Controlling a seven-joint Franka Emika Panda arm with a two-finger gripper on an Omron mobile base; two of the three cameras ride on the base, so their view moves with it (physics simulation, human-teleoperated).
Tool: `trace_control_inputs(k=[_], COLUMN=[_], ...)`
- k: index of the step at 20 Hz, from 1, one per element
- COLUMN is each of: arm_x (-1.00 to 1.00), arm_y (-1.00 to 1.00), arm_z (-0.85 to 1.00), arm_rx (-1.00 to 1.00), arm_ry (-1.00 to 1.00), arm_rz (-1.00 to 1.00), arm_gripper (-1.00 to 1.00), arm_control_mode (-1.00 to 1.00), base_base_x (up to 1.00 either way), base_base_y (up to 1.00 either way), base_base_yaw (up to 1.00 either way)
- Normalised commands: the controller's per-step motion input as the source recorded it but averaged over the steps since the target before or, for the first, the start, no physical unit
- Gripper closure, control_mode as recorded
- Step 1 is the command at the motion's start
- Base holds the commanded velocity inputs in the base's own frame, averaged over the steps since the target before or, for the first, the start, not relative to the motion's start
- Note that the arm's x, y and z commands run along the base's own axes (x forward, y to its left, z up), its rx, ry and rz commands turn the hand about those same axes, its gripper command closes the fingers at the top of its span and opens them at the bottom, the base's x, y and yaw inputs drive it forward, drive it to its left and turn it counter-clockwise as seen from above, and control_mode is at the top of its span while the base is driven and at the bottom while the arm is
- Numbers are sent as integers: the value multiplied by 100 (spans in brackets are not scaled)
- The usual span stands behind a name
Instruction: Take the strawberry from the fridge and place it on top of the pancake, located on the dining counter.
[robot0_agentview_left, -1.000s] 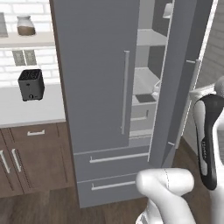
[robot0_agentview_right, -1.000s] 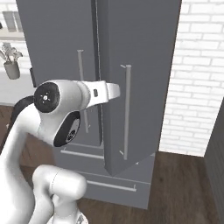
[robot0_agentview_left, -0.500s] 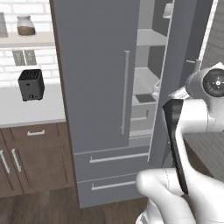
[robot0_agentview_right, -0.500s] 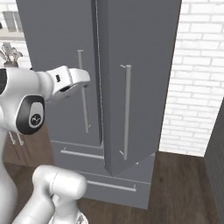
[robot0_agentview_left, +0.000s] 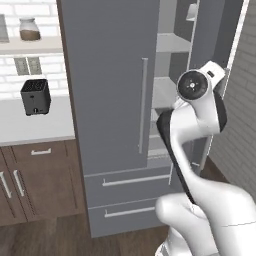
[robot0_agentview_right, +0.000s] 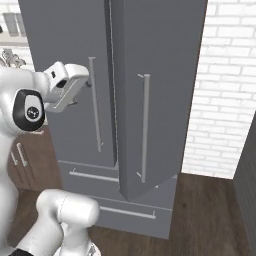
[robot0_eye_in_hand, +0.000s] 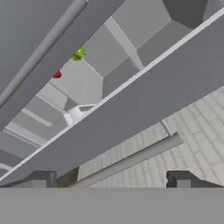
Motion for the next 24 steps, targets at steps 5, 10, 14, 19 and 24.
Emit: trace_control_inputs(k=[5, 10, 14, 19, 24], arm_x=[67, 88, 100, 84, 73], arm_y=[44, 17, 0, -32, -58], arm_z=[-14, -20, -28, -10, 0], arm_rx=[-24, -21, -14, -3, 0], arm_ry=[6, 7, 7, 1, 2], arm_rz=[-3, -1, 0, 0, 0], arm_gripper=[-100, -100, -100, -100, -100], arm_control_mode=[-100, -100, -100, -100, -100], base_base_x=[0, 0, 0, 0, 0], base_base_y=[0, 0, 0, 0, 0], base_base_yaw=[0, 0, 0, 0, 0])
